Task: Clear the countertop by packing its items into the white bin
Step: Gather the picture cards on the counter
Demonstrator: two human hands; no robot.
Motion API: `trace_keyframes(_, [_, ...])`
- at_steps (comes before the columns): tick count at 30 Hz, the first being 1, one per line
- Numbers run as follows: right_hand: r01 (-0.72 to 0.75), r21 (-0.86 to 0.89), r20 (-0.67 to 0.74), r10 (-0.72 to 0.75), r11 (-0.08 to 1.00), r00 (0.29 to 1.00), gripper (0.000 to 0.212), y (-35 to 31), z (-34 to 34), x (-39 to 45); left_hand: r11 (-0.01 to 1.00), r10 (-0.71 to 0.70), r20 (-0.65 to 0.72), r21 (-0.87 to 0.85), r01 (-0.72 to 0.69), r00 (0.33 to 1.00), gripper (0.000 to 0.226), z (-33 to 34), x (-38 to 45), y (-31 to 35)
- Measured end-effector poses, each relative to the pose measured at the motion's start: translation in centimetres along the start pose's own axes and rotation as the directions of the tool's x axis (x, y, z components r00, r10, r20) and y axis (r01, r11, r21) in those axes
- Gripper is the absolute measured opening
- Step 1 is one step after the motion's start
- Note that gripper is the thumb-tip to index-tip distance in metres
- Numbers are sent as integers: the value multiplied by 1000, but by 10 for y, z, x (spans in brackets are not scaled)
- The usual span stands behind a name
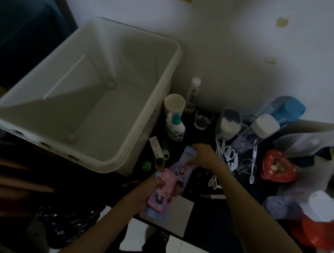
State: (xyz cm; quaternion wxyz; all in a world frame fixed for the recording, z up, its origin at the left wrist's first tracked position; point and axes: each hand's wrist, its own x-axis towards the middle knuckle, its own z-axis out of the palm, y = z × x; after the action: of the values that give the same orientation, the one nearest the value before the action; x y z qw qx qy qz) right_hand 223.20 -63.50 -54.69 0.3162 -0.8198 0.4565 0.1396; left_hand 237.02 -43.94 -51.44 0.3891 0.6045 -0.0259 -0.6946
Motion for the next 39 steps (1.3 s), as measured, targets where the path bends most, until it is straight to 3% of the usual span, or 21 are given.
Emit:
trace_keyframes(3, [-12,71,-60,16,997,998,66,7,-26,-5,1000,4,22,1,-4,1000,25,8,-3,3])
trace_keyframes(5, [6,94,-110,5,996,994,58,8,-46,-18,1000,-27,40,1,27,999,18,14,-3,7])
trace_keyframes(9, [144,406,-266,-34,902,963,36,9,-82,-60,994,-104,96,55,99,990,33,19,2,11])
trace_keyframes(12, [217,552,-135,-170,805,976,29,5,-97,-87,994,-80,121,-69,88,989,31,19,10,9])
trace_keyframes(15, [219,510,56,-286,832,957,32,-8,-89,-96,987,-47,212,-138,78,976,40,27,9,17])
trace_keyframes(17, [248,370,75,-295,895,953,42,-10,-73,-92,990,-40,318,-119,82,947,52,36,6,24])
trace_keyframes(19, [256,232,31,-271,938,962,49,-7,-57,-87,996,-65,308,-41,82,949,54,46,1,30])
trace_keyframes(23, [284,223,-101,-267,933,958,62,-1,-44,-94,992,-18,421,-102,68,907,53,56,5,26])
trace_keyframes(26, [315,111,-74,-308,943,949,62,5,-35,-105,991,16,513,-125,56,858,56,58,10,25])
trace_keyframes(27, [334,138,-80,-326,932,942,60,5,-31,-110,988,42,514,-148,40,857,51,62,12,26])
trace_keyframes(29, [317,330,-236,-248,889,940,55,5,-21,-119,980,141,417,-189,-66,898,39,71,15,30])
trace_keyframes(31, [193,661,-395,118,725,911,44,1,1,-123,963,230,247,-195,-184,941,33,81,19,36])
trace_keyframes(32, [133,851,-338,336,508,879,40,-6,13,-127,957,235,181,-218,-194,955,37,83,22,38])
trace_keyframes(33, [88,973,-177,454,212,873,43,-14,26,-129,951,216,135,-253,-177,967,39,86,24,40])
trace_keyframes(34, [49,994,-1,459,-94,889,55,-21,37,-132,949,195,107,-272,-160,975,40,88,25,42])
trace_keyframes(35, [6,951,115,371,-309,922,70,-28,47,-138,943,204,86,-284,-172,975,36,91,25,44])
trace_keyframes(36, [-2,895,146,290,-446,946,82,-35,54,-144,933,246,65,-285,-219,967,32,93,26,43])
trace_keyframes(37, [15,858,141,263,-514,954,83,-42,56,-149,922,301,44,-268,-279,953,28,99,27,42])
trace_keyframes(39, [92,719,169,301,-689,939,58,-50,57,-150,900,408,95,-207,-383,908,28,110,20,34])
